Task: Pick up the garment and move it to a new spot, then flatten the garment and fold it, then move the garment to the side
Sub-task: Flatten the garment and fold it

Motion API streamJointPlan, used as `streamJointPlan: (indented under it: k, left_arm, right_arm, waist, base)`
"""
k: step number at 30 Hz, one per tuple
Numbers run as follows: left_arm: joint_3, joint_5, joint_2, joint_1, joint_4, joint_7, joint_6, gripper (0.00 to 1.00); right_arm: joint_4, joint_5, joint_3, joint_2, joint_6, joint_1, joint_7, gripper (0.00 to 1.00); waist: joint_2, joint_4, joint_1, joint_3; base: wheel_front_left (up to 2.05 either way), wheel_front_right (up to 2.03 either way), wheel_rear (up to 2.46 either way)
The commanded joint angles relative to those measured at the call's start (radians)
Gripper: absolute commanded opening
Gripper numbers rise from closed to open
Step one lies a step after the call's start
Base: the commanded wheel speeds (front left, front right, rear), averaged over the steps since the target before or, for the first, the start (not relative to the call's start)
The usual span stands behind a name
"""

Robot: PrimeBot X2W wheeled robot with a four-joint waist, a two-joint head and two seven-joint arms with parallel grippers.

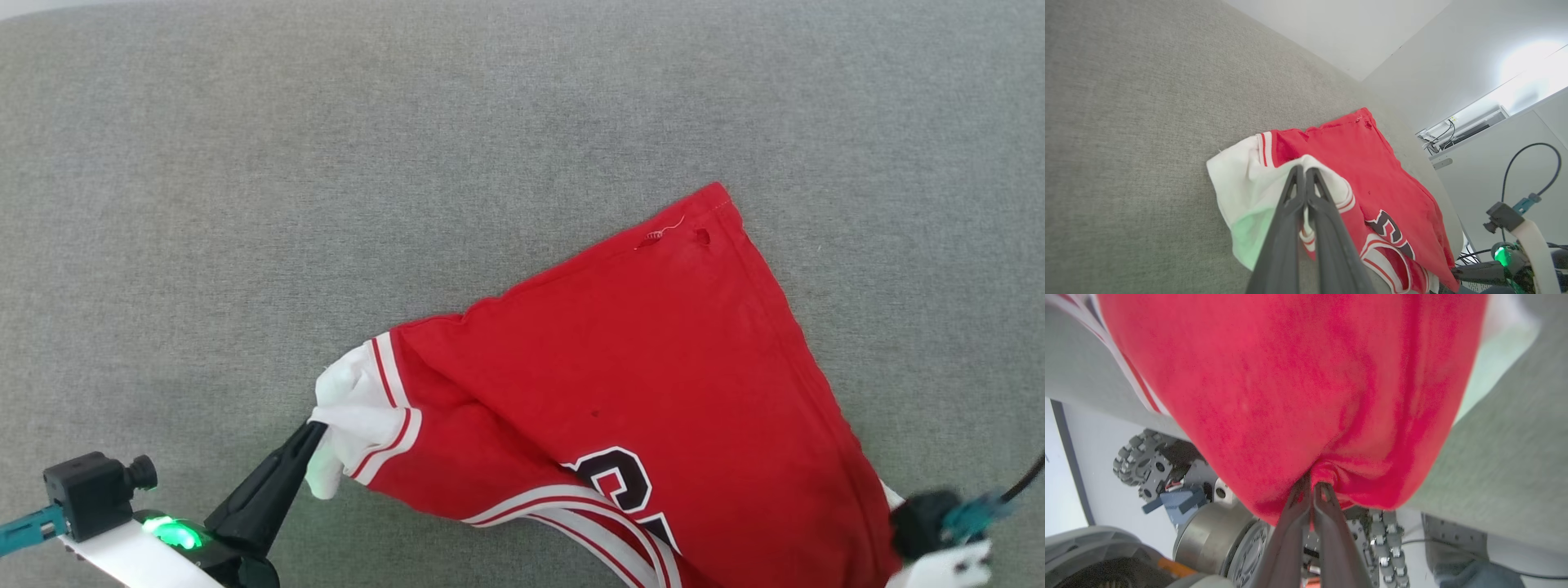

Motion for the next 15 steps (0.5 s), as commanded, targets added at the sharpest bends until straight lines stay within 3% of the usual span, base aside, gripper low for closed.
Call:
streamJointPlan:
  k: [1, 2, 3, 10, 15]
  left_arm:
    - [-0.003, 0.007, -0.002, 0.003, -0.001, -0.005, 0.002, 0.00]
    - [-0.004, 0.010, -0.001, 0.003, 0.002, -0.005, 0.002, 0.00]
    - [-0.005, 0.012, -0.002, 0.003, 0.003, -0.005, 0.002, 0.00]
    - [-0.033, 0.021, -0.020, -0.025, -0.018, -0.005, 0.002, 0.00]
    - [-0.043, 0.011, -0.041, -0.045, -0.022, -0.005, 0.002, 0.00]
  right_arm:
    - [-0.014, -0.008, 0.004, -0.008, 0.000, -0.032, -0.039, 0.62]
    - [-0.021, -0.007, 0.004, -0.009, 0.000, -0.041, -0.062, 0.95]
    - [-0.036, -0.008, 0.001, -0.018, 0.000, -0.048, -0.080, 1.00]
    - [-0.179, 0.031, -0.141, -0.060, 0.000, -0.171, -0.104, 1.00]
    - [-0.139, -0.025, -0.180, -0.122, 0.000, -0.365, -0.143, 1.00]
  waist:
    - [0.0000, 0.001, 0.0000, 0.000]
    - [0.0000, 0.002, 0.0000, -0.001]
    - [0.0000, 0.003, 0.0000, -0.002]
    - [0.0000, 0.041, 0.0000, -0.003]
    - [0.0000, 0.075, 0.0000, 0.017]
  base:
    - [0.00, 0.00, 0.00]
    - [0.00, 0.00, 0.00]
    - [0.00, 0.00, 0.00]
    - [0.00, 0.00, 0.00]
    - [0.00, 0.00, 0.00]
